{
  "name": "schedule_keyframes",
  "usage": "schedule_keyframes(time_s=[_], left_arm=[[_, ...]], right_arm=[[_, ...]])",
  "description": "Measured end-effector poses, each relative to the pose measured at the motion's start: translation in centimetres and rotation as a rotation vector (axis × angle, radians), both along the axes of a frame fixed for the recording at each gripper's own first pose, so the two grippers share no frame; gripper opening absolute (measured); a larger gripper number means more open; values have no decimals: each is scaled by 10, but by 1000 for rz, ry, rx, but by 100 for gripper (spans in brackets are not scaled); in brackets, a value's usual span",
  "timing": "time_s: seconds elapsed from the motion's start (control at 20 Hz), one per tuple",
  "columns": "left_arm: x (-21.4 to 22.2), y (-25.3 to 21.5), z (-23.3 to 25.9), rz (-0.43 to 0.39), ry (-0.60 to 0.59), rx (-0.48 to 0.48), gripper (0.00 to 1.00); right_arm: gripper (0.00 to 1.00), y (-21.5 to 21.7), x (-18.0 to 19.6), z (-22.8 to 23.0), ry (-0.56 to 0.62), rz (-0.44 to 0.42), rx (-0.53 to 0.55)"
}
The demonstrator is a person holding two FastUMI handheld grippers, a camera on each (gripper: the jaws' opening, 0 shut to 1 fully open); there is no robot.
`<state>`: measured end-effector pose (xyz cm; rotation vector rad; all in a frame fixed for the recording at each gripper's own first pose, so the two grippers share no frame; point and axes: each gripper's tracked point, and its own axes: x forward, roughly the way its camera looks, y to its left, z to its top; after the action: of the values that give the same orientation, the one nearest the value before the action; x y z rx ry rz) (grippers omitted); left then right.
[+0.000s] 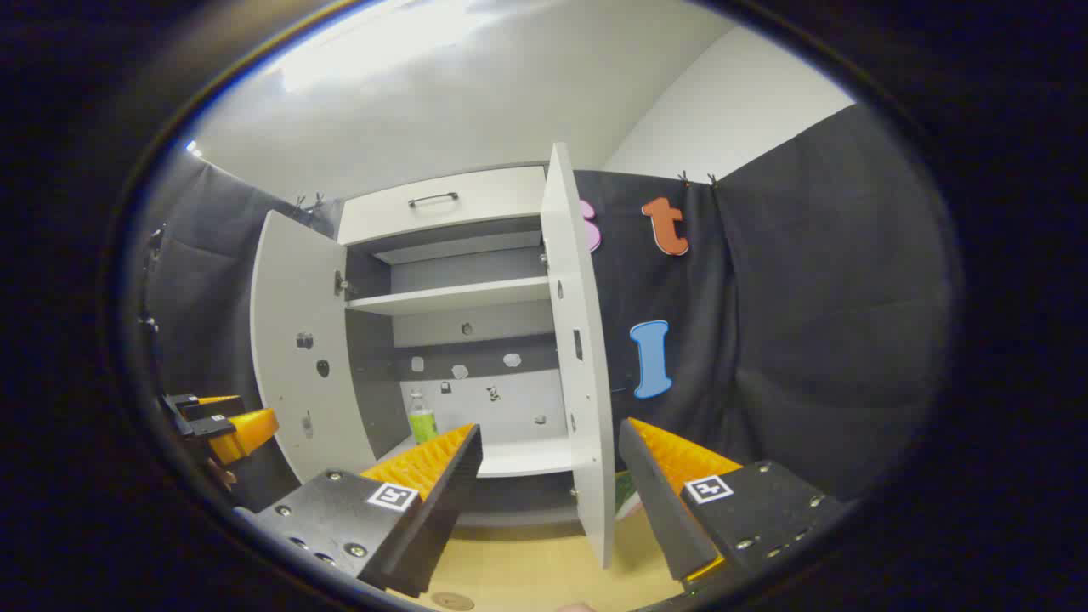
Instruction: Grasp the bottle in the cabinet with the left hand and place it on the coaster, then close the right door with the right hand and the left door with the left hand.
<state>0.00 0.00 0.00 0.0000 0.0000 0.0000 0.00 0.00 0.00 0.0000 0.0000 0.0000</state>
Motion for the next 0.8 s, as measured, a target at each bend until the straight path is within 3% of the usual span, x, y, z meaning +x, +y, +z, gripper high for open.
schedule_keyframes(time_s=[0.4, 0.8], left_arm=[[-7, -18, -5, 33, 45, -24, 99], [13, -26, -13, 28, 60, -36, 98]], right_arm=[[98, -10, -3, 0, -41, 68, -84], [98, -6, -8, 11, -98, 99, -66]])
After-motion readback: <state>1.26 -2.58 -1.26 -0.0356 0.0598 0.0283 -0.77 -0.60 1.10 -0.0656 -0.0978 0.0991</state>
